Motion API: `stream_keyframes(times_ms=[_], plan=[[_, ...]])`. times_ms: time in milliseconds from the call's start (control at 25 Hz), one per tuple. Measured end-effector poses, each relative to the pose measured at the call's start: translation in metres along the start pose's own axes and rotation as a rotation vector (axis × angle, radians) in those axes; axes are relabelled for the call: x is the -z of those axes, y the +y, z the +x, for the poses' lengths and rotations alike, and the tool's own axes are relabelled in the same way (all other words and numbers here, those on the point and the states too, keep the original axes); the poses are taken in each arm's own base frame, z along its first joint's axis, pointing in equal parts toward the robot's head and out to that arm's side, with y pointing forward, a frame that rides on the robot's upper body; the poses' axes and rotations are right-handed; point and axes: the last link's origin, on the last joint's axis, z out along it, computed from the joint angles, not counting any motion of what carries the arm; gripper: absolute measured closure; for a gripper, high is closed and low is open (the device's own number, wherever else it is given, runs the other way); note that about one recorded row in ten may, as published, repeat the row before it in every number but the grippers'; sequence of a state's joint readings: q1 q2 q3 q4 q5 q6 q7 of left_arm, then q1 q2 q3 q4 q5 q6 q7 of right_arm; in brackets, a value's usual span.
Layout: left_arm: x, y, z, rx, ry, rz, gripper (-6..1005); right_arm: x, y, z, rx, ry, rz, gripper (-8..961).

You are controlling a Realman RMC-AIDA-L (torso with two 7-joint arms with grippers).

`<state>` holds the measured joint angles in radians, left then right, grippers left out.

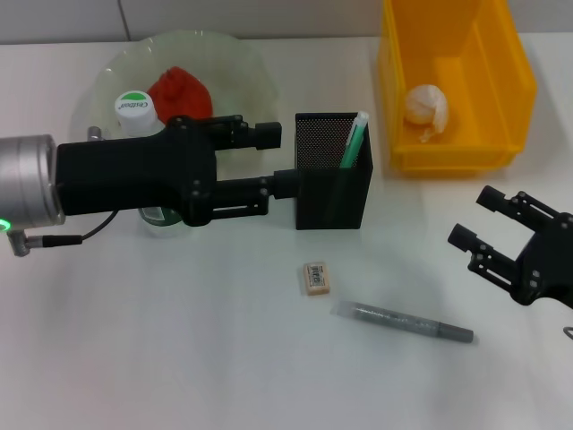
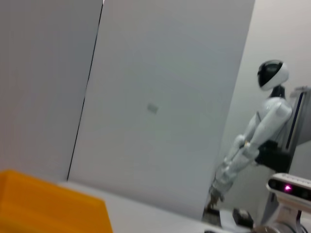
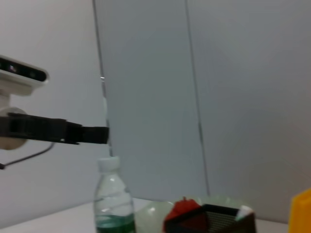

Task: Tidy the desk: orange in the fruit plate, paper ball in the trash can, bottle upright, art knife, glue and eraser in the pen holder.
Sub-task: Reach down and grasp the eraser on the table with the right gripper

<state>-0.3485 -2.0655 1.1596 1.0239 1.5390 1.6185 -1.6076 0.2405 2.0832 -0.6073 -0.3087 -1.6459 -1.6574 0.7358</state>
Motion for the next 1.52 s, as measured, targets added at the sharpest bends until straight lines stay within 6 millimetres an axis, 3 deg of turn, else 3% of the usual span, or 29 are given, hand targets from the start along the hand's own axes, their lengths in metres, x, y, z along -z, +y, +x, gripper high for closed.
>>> stream_keyframes(times_ms=[360,720,1080,1320,1520], plan=[[-0.040,0.003,0.047,0.099,-0.221,-0.039,335,-0.006,-0.005,0.003,0.006,0.021,0.022,293],[-0.068,0.018,0.077,0.103,-0.540,0.208,335,-0.016,-0.013,0.006,0.017,0.058,0.045,292],[-0.093,0.044,0.070,0.127,-0.751,0.313,335,-0.021,-0.016,0.004,0.023,0.058,0.040,292],[-0.104,0.047,0.054,0.165,-0.829,0.276,335,-0.026,-0.015,0.002,0.061,0.060,0.012,293],[-0.111,0.036,0.044,0.189,-0.852,0.286,335,-0.026,-0.013,0.004,0.075,0.061,0.005,293]])
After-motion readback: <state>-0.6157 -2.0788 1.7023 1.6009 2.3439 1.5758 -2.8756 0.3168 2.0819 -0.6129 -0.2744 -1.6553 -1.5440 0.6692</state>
